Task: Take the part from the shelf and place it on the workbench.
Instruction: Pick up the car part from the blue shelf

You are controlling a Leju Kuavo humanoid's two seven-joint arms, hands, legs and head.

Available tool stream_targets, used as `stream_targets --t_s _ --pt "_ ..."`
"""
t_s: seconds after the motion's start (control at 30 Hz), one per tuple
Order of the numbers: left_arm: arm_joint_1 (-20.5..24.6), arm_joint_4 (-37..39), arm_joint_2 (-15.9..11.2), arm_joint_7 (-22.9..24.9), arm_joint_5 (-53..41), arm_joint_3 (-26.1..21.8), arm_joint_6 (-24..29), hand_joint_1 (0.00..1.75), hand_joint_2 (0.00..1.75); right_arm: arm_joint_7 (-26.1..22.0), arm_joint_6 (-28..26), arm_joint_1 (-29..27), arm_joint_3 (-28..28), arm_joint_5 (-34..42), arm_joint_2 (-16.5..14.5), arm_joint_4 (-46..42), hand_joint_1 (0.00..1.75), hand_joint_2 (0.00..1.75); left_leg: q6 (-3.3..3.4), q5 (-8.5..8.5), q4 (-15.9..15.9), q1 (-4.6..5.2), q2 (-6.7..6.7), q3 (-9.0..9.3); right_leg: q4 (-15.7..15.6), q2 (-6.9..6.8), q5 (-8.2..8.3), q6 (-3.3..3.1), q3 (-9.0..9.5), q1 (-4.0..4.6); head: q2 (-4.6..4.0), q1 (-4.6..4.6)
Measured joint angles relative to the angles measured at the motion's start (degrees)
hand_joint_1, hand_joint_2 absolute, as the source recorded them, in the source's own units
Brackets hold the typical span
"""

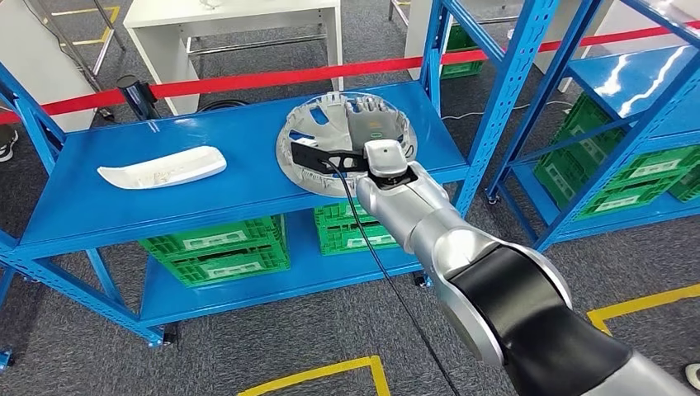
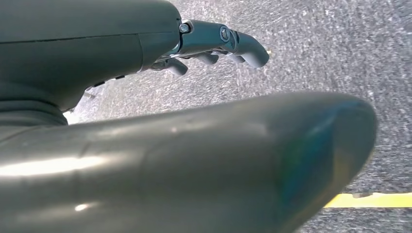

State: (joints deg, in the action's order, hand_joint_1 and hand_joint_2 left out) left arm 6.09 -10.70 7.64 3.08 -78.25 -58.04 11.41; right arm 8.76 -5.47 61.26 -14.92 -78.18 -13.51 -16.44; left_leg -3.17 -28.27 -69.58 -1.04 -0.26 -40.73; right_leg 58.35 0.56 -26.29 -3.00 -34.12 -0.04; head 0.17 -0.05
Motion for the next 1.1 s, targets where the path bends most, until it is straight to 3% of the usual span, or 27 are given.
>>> stream_targets --t_s 0.07,0.13,0.17,0.3,0.37,0.47,0.63,1.1 --pt "0.06 -0.01 -0.04 -0.04 0.00 -0.01 0.01 0.00 0.00 0.10 -0.01 0.08 0.04 0.09 -0.01 0.00 0.00 1.75 0.36 3.09 6.97 0.10 0.04 3.06 0.73 0.07 -0.77 0.56 0.09 0.15 0.00 -0.02" --pt "0.11 -0.01 -0.04 -0.16 0.01 -0.02 0.05 0.00 0.00 0.48 0.01 0.07 0.26 0.57 -0.01 0.00 0.00 1.75 0.94 3.30 9.76 0.24 0.02 4.41 1.11 0.11 -1.12 1.14 -0.10 0.36 0.00 -0.03" --pt "0.10 -0.01 -0.02 -0.22 0.01 -0.03 0.08 0.00 0.00 0.69 0.03 -0.01 0.47 0.93 0.00 0.00 0.00 1.75 1.17 3.29 10.06 0.26 -0.04 4.50 1.12 0.10 -1.14 1.25 -0.16 0.41 0.00 -0.04" --pt "0.04 0.01 0.14 -0.06 0.02 -0.05 0.09 0.00 0.00 0.88 -0.05 -0.92 1.84 2.65 0.03 0.00 0.00 1.75 1.45 3.46 10.35 0.24 -0.21 4.57 0.57 -0.04 -0.88 -0.11 0.17 0.55 0.00 0.01" --pt "0.04 0.01 0.14 0.20 0.02 -0.06 0.09 0.00 0.00 0.76 -0.22 -1.90 2.60 3.34 0.05 0.00 0.00 1.75 1.64 3.35 10.35 0.26 -0.23 4.66 0.27 -0.06 -0.89 -0.12 0.42 0.57 0.00 0.01" --pt "0.01 0.01 0.14 0.46 0.02 -0.07 0.09 0.00 0.00 0.59 -0.87 -3.85 3.75 4.19 0.23 0.01 0.00 1.75 1.91 3.26 10.34 0.29 -0.21 4.72 -0.05 -0.07 -0.81 0.31 0.61 0.56 0.00 0.01" --pt "-0.02 0.01 0.14 -0.16 -0.37 -0.08 0.04 0.00 0.00 0.95 -2.02 -7.38 4.97 4.26 1.10 0.15 0.00 1.75 2.14 3.30 10.32 0.36 -0.18 4.71 -0.26 -0.07 -0.70 1.71 0.68 0.45 0.00 0.00" --pt "0.68 0.01 0.14 -0.01 -2.24 -0.08 -0.90 0.00 0.00 1.01 -3.21 -10.09 7.04 5.05 3.92 0.17 0.00 1.75 2.01 3.41 10.46 0.17 -0.06 4.80 -0.08 -0.05 -0.70 1.81 0.52 0.54 0.00 -0.02"
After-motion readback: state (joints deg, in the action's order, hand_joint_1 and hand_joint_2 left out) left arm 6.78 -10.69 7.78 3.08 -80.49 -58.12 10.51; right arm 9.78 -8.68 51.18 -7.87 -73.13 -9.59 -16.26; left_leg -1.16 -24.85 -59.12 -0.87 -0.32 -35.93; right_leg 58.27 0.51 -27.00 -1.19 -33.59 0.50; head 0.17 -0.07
